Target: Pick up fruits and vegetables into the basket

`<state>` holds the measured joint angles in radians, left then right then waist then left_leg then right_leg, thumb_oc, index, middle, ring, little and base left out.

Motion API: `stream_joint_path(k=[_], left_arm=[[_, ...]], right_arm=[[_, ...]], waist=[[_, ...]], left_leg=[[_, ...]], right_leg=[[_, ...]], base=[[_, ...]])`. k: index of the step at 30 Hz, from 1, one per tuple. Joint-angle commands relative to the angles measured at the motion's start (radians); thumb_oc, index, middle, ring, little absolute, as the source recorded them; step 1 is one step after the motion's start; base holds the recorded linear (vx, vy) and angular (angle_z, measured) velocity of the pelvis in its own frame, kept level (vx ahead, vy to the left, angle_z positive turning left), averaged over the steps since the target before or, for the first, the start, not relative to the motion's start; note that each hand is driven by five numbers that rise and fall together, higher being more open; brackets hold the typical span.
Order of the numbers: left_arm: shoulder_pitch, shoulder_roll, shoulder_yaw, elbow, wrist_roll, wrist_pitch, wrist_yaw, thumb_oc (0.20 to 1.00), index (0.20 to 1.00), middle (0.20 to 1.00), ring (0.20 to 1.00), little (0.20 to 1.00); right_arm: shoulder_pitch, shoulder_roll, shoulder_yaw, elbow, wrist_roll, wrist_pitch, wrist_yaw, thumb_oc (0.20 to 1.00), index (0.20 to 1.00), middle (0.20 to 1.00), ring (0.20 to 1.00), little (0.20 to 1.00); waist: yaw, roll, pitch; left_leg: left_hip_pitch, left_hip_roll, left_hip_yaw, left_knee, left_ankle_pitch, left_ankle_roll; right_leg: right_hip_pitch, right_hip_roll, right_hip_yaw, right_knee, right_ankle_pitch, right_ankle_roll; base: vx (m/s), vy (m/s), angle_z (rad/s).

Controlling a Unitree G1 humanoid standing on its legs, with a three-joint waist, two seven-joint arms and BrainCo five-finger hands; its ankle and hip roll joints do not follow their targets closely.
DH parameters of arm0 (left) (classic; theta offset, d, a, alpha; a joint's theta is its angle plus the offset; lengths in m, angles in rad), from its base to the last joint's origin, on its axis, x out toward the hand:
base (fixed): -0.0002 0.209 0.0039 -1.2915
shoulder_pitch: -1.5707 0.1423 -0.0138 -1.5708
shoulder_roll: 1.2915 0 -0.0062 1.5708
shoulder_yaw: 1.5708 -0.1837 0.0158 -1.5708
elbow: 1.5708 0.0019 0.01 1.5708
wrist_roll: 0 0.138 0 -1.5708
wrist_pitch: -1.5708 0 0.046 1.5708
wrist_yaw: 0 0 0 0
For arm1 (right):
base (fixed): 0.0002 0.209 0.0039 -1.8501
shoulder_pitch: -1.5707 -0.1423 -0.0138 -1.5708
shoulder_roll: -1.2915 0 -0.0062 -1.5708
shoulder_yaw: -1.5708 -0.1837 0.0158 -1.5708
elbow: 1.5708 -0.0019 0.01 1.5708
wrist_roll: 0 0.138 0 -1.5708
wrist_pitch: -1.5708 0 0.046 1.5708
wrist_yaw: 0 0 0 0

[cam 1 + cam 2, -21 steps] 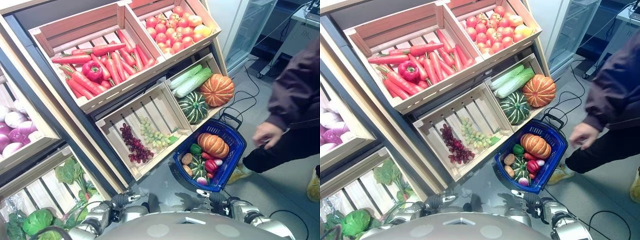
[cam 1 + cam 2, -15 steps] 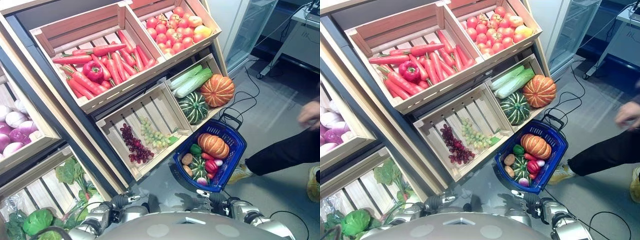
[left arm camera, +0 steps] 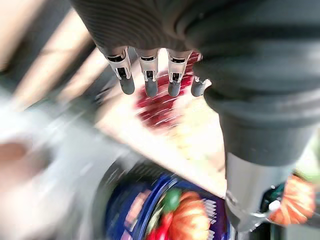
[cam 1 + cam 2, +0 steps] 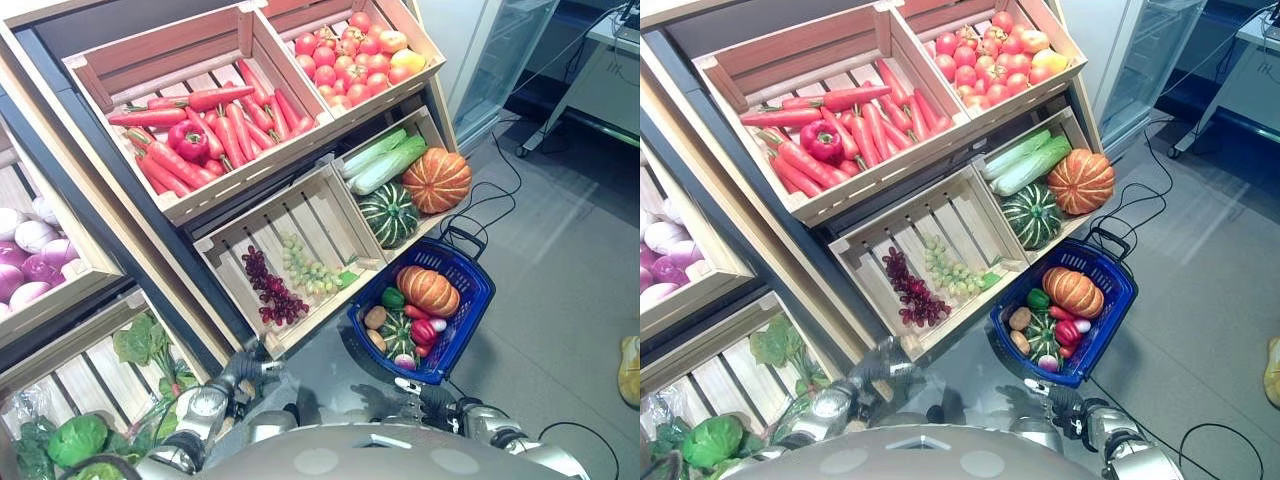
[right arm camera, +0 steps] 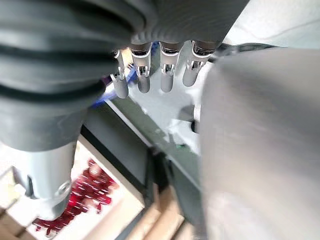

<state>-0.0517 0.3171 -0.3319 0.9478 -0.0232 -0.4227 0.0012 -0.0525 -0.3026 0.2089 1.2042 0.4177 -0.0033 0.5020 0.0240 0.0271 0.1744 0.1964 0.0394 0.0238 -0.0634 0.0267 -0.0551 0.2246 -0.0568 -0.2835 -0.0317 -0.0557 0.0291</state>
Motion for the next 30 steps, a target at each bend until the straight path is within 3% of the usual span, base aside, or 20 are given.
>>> stream_joint_path(k=[1, 5, 10, 14, 17, 20, 23, 30], left_arm=[[-0.102, 0.097, -0.026, -0.223, 0.272, -0.098, 0.213, 1.000, 1.000, 1.000, 1.000, 1.000], [-0.061, 0.213, 0.045, -0.470, 0.455, -0.065, 0.306, 1.000, 1.000, 1.000, 1.000, 1.000], [-0.051, 0.292, 0.087, -0.601, 0.686, -0.002, 0.432, 1.000, 1.000, 1.000, 1.000, 1.000], [-0.066, 0.330, 0.080, -0.641, 0.758, 0.059, 0.481, 1.000, 1.000, 1.000, 1.000, 1.000], [-0.164, 0.397, -0.002, -0.650, 0.906, 0.200, 0.587, 1.000, 1.000, 1.000, 1.000, 1.000], [-0.258, 0.443, -0.064, -0.626, 0.942, 0.271, 0.591, 1.000, 1.000, 1.000, 1.000, 1.000], [-0.394, 0.502, -0.148, -0.586, 0.942, 0.340, 0.533, 1.000, 1.000, 1.000, 1.000, 1.000], [-0.549, 0.537, -0.244, -0.504, 0.955, 0.409, 0.451, 1.000, 1.000, 1.000, 1.000, 1.000]], right_arm=[[-0.019, -0.027, -0.029, -0.174, 0.129, -0.089, -0.056, 1.000, 1.000, 1.000, 1.000, 1.000], [0.084, -0.028, -0.083, -0.485, 0.163, -0.100, -0.127, 1.000, 1.000, 1.000, 1.000, 1.000], [0.139, -0.028, -0.120, -0.657, 0.142, -0.192, -0.158, 1.000, 1.000, 1.000, 1.000, 1.000], [0.143, -0.046, -0.135, -0.735, 0.150, -0.210, -0.174, 1.000, 1.000, 1.000, 1.000, 1.000], [0.094, -0.099, -0.145, -0.842, 0.179, -0.256, -0.206, 1.000, 1.000, 1.000, 1.000, 1.000], [0.047, -0.136, -0.142, -0.882, 0.202, -0.275, -0.232, 1.000, 1.000, 1.000, 1.000, 1.000], [-0.018, -0.185, -0.137, -0.938, 0.253, -0.283, -0.260, 1.000, 1.000, 1.000, 1.000, 1.000], [-0.094, -0.244, -0.152, -1.029, 0.294, -0.313, -0.292, 1.000, 1.000, 1.000, 1.000, 1.000]], waist=[[-0.006, -0.012, 0.055], [-0.034, -0.008, 0.059], [-0.065, 0.005, 0.077], [-0.082, 0.016, 0.099], [-0.112, 0.033, 0.179], [-0.130, 0.044, 0.227], [-0.156, 0.048, 0.285], [-0.189, 0.050, 0.346]], left_leg=[[0.000, -0.080, 0.074, 0.056, -0.128, 0.067], [-0.011, -0.074, 0.079, 0.073, -0.135, 0.075], [-0.029, -0.073, 0.081, 0.088, -0.139, 0.077], [-0.058, -0.076, 0.085, 0.115, -0.142, 0.076], [-0.179, -0.088, 0.098, 0.220, -0.153, 0.065], [-0.244, -0.090, 0.110, 0.261, -0.151, 0.058], [-0.338, -0.089, 0.128, 0.324, -0.147, 0.053], [-0.513, -0.090, 0.167, 0.430, -0.157, 0.053]], right_leg=[[-0.054, -0.010, 0.048, 0.085, -0.030, 0.036], [-0.077, -0.015, 0.058, 0.121, -0.042, 0.037], [-0.113, -0.022, 0.059, 0.169, -0.062, 0.038], [-0.155, -0.031, 0.061, 0.212, -0.075, 0.036], [-0.272, -0.055, 0.075, 0.290, -0.087, 0.026], [-0.338, -0.060, 0.086, 0.324, -0.088, 0.020], [-0.437, -0.058, 0.103, 0.375, -0.085, 0.011], [-0.639, -0.057, 0.142, 0.494, -0.098, 0.009]], base=[[0.08, -0.039, -0.02], [0.09, -0.020, -0.01], [0.07, 0.005, -0.08], [0.02, 0.025, -0.07], [-0.10, 0.056, -0.13], [-0.12, 0.052, -0.10], [-0.16, 0.031, -0.21], [-0.09, 0.021, -0.14]])
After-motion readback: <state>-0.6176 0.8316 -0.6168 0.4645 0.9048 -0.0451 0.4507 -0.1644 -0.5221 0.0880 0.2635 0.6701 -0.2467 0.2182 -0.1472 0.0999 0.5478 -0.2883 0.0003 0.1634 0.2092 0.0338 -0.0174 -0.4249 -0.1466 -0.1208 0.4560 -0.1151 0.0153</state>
